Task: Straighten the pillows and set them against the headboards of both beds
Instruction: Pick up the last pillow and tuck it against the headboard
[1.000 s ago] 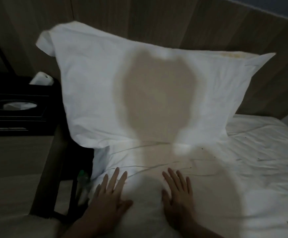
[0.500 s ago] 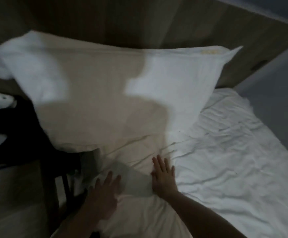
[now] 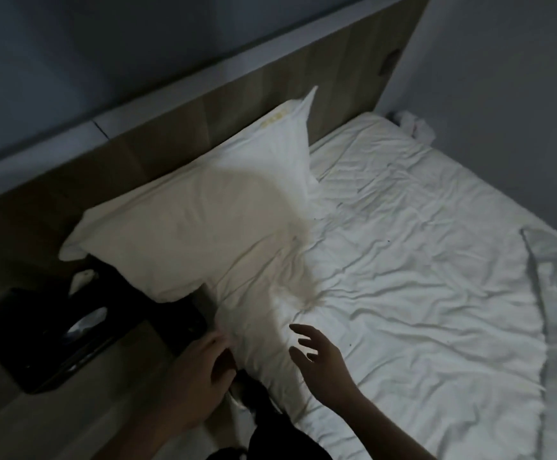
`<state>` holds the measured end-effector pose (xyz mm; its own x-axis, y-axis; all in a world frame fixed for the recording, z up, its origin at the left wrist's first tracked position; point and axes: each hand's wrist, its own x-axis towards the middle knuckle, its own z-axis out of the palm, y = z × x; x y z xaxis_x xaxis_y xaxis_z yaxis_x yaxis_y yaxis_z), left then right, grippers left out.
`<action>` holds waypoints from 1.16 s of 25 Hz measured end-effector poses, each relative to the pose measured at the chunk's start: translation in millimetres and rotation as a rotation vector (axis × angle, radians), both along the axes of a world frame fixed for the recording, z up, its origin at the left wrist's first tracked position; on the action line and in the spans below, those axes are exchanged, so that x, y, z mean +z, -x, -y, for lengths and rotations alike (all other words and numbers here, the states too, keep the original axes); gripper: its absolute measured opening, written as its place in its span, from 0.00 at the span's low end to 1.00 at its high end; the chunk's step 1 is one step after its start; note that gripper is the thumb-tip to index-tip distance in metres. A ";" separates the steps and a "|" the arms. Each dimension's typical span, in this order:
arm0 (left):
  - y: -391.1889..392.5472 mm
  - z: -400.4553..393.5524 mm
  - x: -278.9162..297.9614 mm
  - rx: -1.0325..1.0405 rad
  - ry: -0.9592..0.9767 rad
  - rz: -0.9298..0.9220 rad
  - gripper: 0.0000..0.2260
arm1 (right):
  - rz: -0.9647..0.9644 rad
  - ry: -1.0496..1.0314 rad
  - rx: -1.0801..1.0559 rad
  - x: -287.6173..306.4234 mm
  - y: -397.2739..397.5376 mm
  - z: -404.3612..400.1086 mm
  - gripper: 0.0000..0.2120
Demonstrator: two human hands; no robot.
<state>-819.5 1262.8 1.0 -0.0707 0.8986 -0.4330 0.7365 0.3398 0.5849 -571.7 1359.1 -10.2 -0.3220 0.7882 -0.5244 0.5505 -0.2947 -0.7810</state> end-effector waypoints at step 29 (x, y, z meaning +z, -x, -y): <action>-435.7 345.7 172.6 -0.409 -0.321 0.398 0.13 | -0.135 -0.149 -0.984 168.8 -430.4 609.0 0.15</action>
